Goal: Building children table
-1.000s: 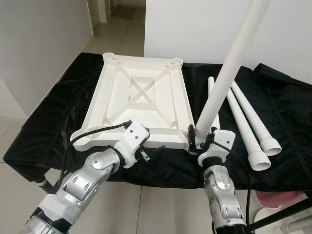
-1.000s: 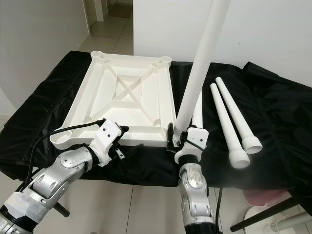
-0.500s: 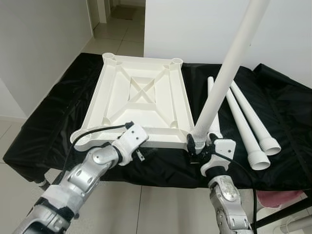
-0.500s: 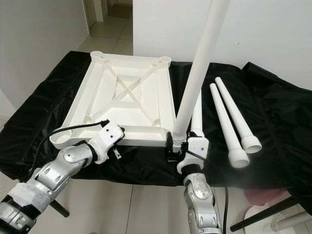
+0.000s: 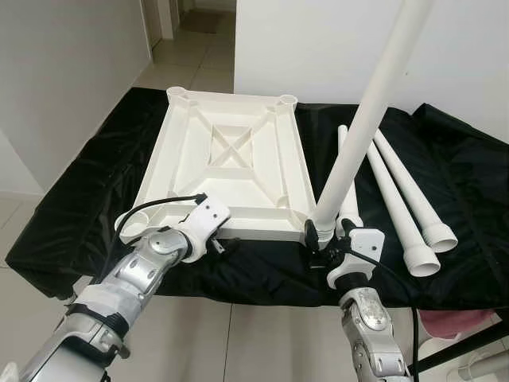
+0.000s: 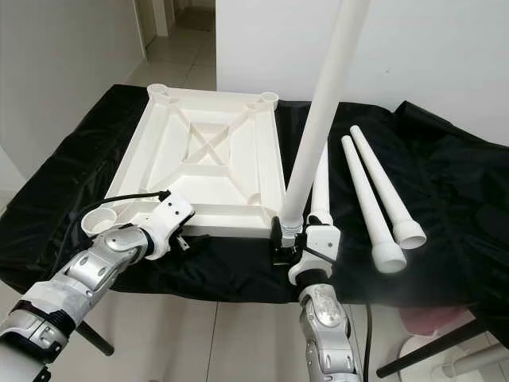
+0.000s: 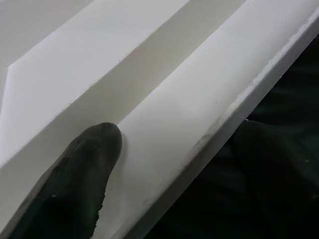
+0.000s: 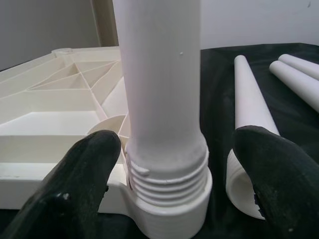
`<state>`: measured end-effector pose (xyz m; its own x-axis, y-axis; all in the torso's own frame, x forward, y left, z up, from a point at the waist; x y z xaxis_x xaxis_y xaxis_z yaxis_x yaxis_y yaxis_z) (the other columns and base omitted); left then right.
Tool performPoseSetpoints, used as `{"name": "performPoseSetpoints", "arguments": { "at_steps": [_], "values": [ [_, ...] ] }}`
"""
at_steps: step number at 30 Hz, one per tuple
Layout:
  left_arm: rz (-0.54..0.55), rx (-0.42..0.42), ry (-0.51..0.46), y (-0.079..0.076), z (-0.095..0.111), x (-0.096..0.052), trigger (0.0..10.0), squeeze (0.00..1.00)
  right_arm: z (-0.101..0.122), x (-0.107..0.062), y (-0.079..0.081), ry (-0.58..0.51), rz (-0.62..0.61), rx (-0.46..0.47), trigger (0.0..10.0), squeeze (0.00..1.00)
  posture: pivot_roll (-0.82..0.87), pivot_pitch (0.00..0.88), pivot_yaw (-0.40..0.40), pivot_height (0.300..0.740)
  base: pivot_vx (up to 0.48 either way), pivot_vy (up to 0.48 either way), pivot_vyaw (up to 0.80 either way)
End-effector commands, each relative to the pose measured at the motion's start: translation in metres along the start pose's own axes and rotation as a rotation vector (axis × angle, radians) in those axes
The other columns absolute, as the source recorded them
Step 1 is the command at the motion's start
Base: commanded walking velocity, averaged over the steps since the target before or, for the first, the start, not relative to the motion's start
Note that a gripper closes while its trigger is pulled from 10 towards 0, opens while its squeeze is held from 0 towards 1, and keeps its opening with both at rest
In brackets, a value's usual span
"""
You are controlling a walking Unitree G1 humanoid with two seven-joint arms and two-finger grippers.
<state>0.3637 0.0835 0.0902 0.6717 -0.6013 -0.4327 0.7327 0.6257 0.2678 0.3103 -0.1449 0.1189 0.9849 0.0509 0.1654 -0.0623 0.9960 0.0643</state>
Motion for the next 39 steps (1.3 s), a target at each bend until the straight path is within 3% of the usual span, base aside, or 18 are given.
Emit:
{"name": "performPoseSetpoints", "arguments": {
  "at_steps": [1, 2, 17, 26, 27, 28, 30, 36, 37, 38, 39],
  "values": [
    [0.087, -0.027, 0.027, 0.018, -0.005, -0.003, 0.4, 0.0, -0.001, 0.001, -0.003, -0.001, -0.016, 0.0, 10.0, 0.0, -0.01, 0.0, -0.019, 0.74, 0.0, 0.0, 0.0],
    [0.092, -0.031, 0.026, 0.019, -0.005, -0.003, 0.0, 0.0, -0.001, 0.001, -0.003, -0.002, -0.016, 0.001, 10.0, 0.0, -0.01, 0.0, -0.019, 0.74, 0.0, 0.0, 0.0],
    [0.16, -0.05, 0.07, 0.039, -0.01, -0.003, 0.0, 0.0, 0.004, 0.015, -0.006, -0.024, -0.024, -0.006, 10.0, 0.0, 0.0, 0.0, -0.011, 0.74, 0.0, 0.0, 0.0],
    [0.159, -0.045, 0.06, 0.04, -0.007, -0.003, 0.0, 0.0, 0.003, 0.017, -0.005, -0.023, -0.024, -0.007, 10.0, 0.0, 0.0, 0.0, -0.01, 0.74, 0.0, 0.0, 0.0],
    [0.136, -0.031, 0.047, 0.035, -0.004, 0.0, 10.0, 0.0, 0.003, 0.018, -0.005, -0.023, -0.025, -0.007, 10.0, 0.0, 0.0, 0.0, -0.01, 0.74, 0.0, 0.0, 0.0],
    [0.136, -0.031, 0.047, 0.035, -0.004, 0.0, 10.0, 0.0, 0.003, 0.018, -0.005, -0.023, -0.025, -0.007, 10.0, 0.0, 0.0, 0.0, -0.01, 0.74, 0.0, 0.0, 0.0],
    [0.058, -0.008, 0.01, 0.018, 0.004, 0.004, 10.0, 0.0, 0.003, 0.021, -0.004, -0.023, -0.023, -0.008, 10.0, 0.0, 0.01, 0.0, -0.01, 0.74, 0.0, 0.0, 0.0],
    [0.014, -0.035, -0.017, 0.009, 0.008, 0.006, 10.0, 0.0, 0.002, 0.022, -0.003, -0.024, -0.021, -0.008, 10.0, 0.0, 0.01, 0.0, -0.009, 0.74, 0.0, 0.0, 0.0],
    [-0.042, -0.057, -0.055, 0.0, 0.014, 0.005, 10.0, 1.0, 0.002, 0.023, -0.003, -0.025, -0.02, -0.008, 10.0, 0.0, 0.01, 0.0, -0.007, 0.74, 0.0, 0.0, 0.0],
    [-0.042, -0.057, -0.055, 0.0, 0.014, 0.005, 10.0, 1.0, 0.002, 0.023, -0.003, -0.025, -0.02, -0.008, 10.0, 0.0, 0.01, 0.0, -0.007, 0.74, 0.0, 0.0, 0.0],
    [-0.097, -0.087, -0.106, -0.006, 0.024, 0.002, 10.0, 0.62, 0.002, 0.024, -0.003, -0.024, -0.019, -0.009, 10.0, 0.0, 0.01, 0.0, -0.004, 0.74, 0.0, 0.0, 0.0]
  ]
}}
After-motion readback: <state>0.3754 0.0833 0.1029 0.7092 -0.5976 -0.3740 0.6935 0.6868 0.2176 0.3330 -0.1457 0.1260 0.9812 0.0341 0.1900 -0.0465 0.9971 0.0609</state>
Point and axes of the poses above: a point about 5 cm out from each wrist's last joint towards the gripper, its own x axis pointing out of the wrist towards the gripper, its own z axis along the axis of the wrist's last joint, y = z × x, the point moved 5 cm from there along x, pointing out of the wrist towards the gripper
